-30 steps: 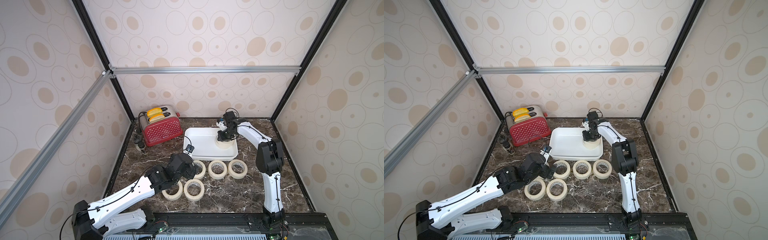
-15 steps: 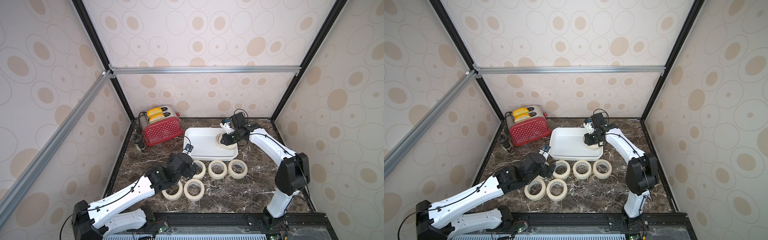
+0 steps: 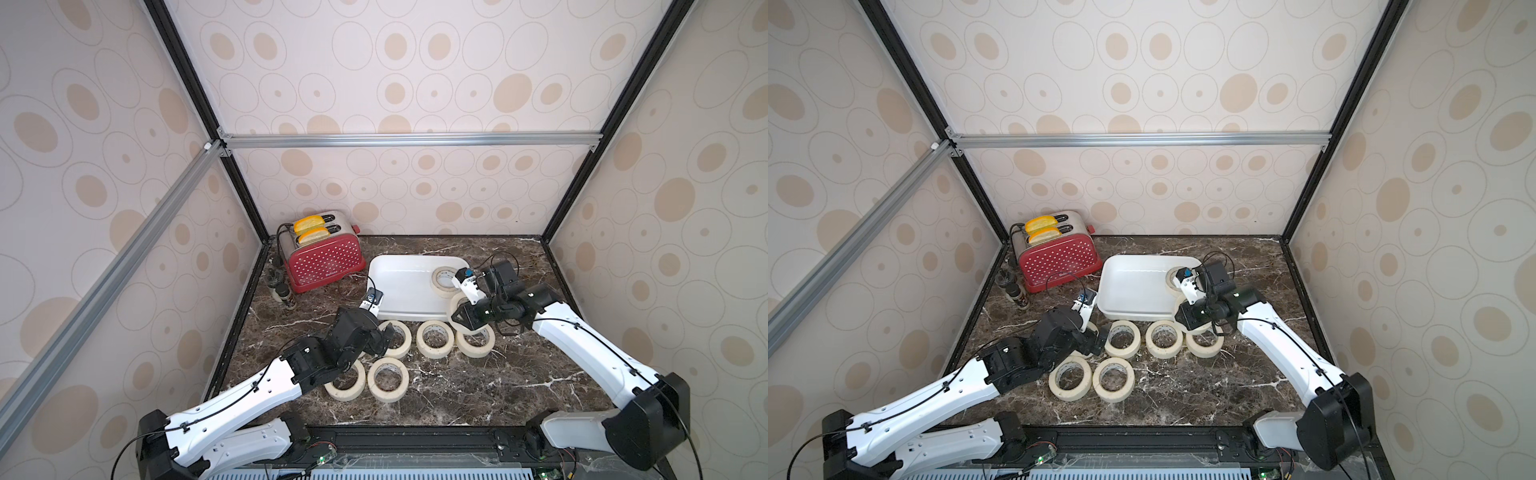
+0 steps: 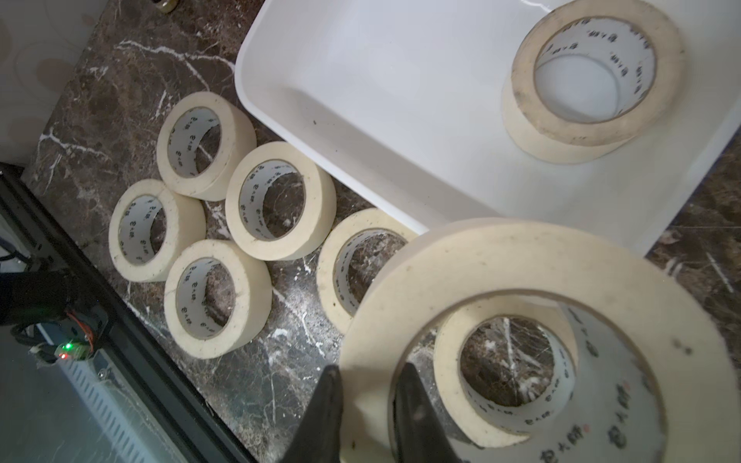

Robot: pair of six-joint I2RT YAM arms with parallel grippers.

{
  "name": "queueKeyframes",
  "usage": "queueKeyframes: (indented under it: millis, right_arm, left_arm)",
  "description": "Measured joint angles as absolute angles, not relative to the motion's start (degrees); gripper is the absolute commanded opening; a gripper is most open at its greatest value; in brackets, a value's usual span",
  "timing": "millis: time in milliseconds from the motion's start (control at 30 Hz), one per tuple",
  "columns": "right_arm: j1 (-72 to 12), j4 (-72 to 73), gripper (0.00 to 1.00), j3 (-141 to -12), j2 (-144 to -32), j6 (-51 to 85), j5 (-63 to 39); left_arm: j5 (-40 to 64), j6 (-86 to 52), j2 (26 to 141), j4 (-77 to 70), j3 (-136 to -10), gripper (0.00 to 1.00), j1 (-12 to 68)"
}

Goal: Take out the art tape in the storage box
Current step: Pick up the art tape from the storage box, then place the art tape at the center of the board.

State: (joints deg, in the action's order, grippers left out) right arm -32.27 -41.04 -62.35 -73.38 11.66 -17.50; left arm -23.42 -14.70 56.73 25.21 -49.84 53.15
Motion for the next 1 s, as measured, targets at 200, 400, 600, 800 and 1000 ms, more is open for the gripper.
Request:
queueKeyframes:
  millis: [200,400,600,800,1000]
  right_arm:
    - [-38.65,-39.64,0.11,-53.78,-68.23,14.2,-18.76]
    - [-46.28,-37.71,0.11,-48.73,-66.92,16.88,-19.49]
    - [-51.75,-35.79,0.11,-47.79,-67.0,17.8,-20.71]
    - [-53.04,-32.62,0.11,-46.19,-69.01,18.15,-23.81]
    - [-54.11,-30.37,0.11,-44.27,-71.26,19.11,-26.04]
  left_arm:
    - [-23.49,-13.82,56.97,24.75,-49.84,0.99,53.15]
    - [-24.62,-13.1,56.99,24.69,-49.84,0.99,53.15]
    - [-25.36,-12.67,56.99,24.67,-49.84,0.99,53.15]
    - [-26.15,-12.51,56.99,24.67,-49.84,0.99,53.15]
    - [-26.5,-12.47,56.99,24.69,-49.84,0.99,53.15]
